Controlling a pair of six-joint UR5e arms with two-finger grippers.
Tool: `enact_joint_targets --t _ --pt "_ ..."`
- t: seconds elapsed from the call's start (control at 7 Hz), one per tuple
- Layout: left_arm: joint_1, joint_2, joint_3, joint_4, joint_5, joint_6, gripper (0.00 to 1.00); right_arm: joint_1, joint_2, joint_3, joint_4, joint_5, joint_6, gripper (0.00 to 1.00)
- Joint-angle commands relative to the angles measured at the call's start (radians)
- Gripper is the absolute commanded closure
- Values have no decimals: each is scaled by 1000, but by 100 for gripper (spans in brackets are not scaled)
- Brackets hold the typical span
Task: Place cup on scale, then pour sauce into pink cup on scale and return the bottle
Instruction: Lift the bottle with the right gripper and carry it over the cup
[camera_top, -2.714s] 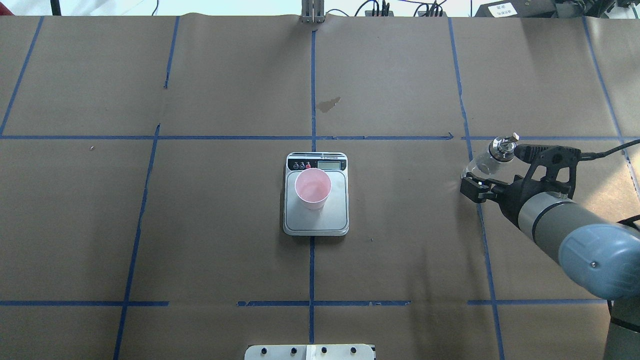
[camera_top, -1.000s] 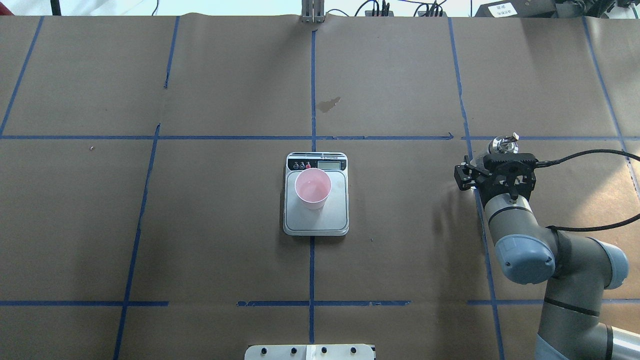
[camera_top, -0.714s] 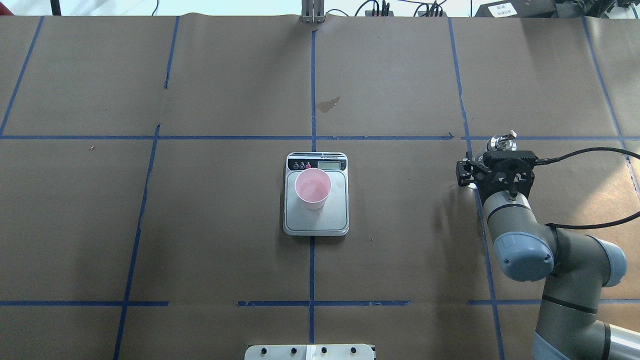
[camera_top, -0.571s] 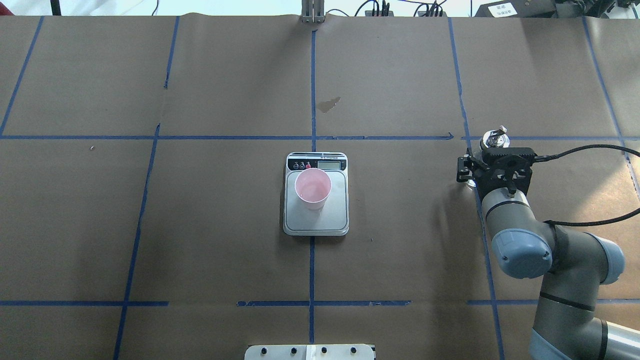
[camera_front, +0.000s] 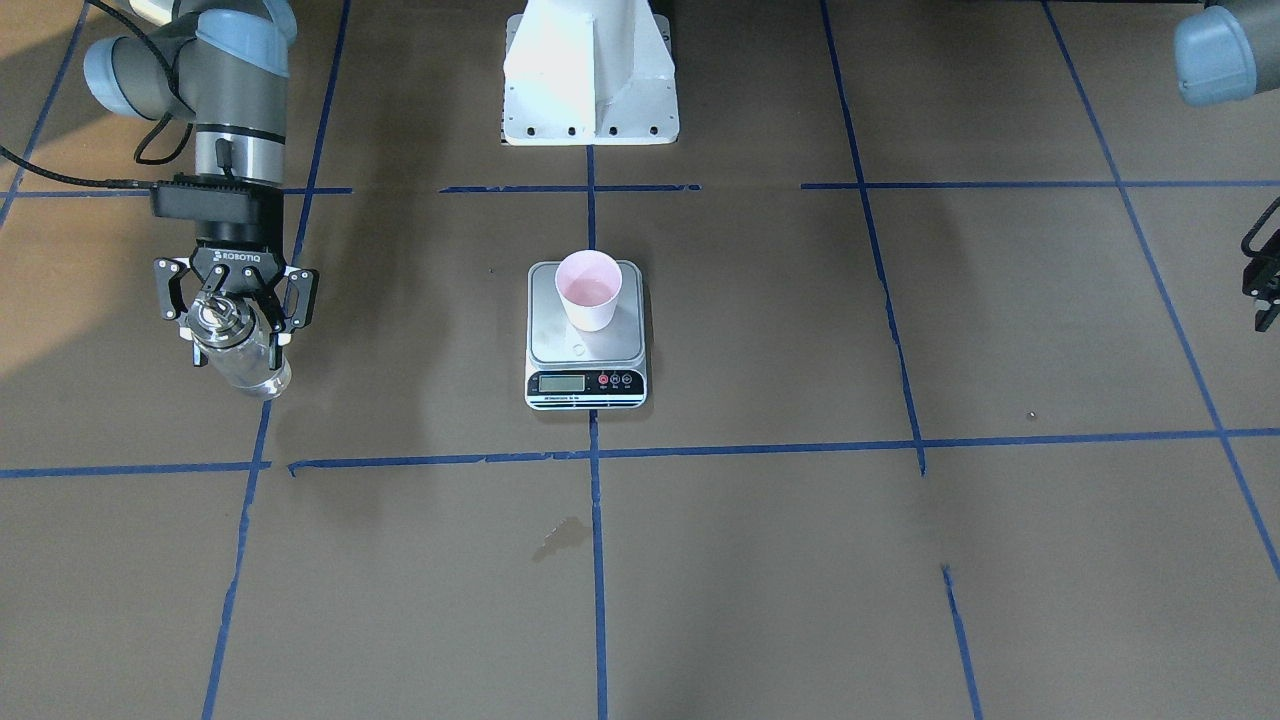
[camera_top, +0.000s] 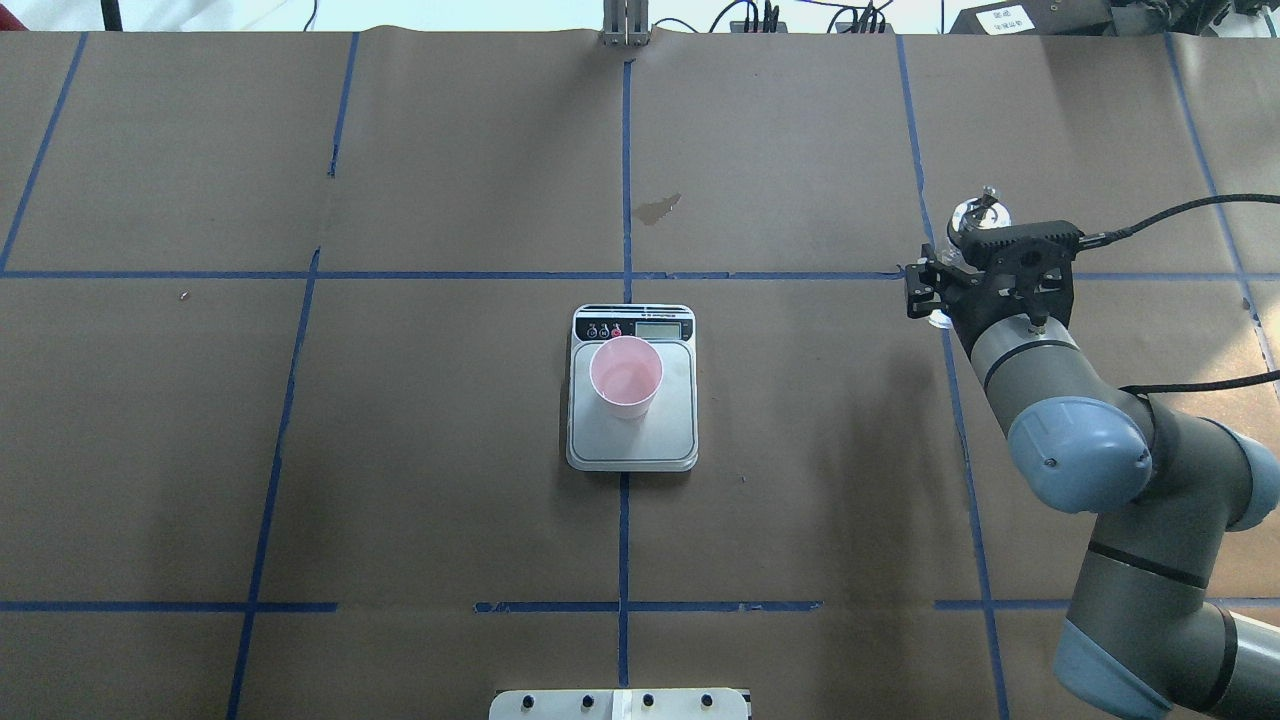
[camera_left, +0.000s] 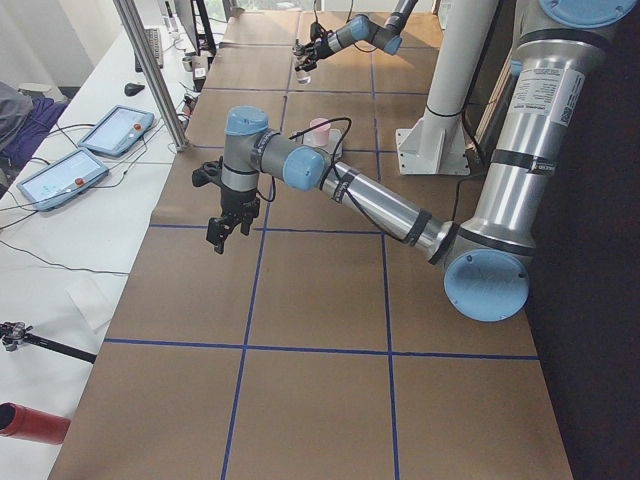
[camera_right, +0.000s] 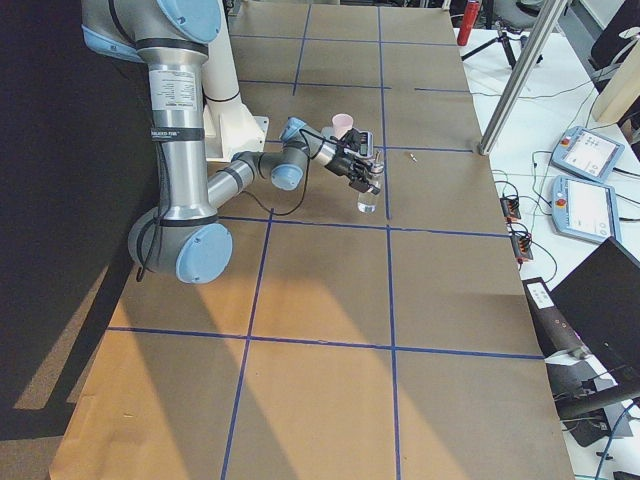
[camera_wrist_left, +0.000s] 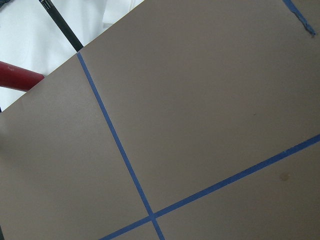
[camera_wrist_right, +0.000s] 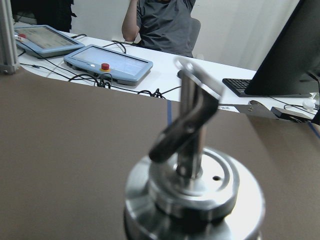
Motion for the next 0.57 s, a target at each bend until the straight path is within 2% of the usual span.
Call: enact_joint_targets --t 0.0,0.14,0.29,0.43 --pt "-31 6 38 -11 -2 109 0 4 157 22 -105 25 -82 100" --pt "-79 6 77 -9 -12 161 0 1 187 30 -110 40 -147 100" --pt "-96 26 97 -11 -59 168 0 -7 217 25 -115 23 -364 100" --pt "-123 78 114 -31 -113 166 0 -8 255 24 -147 22 -449 100"
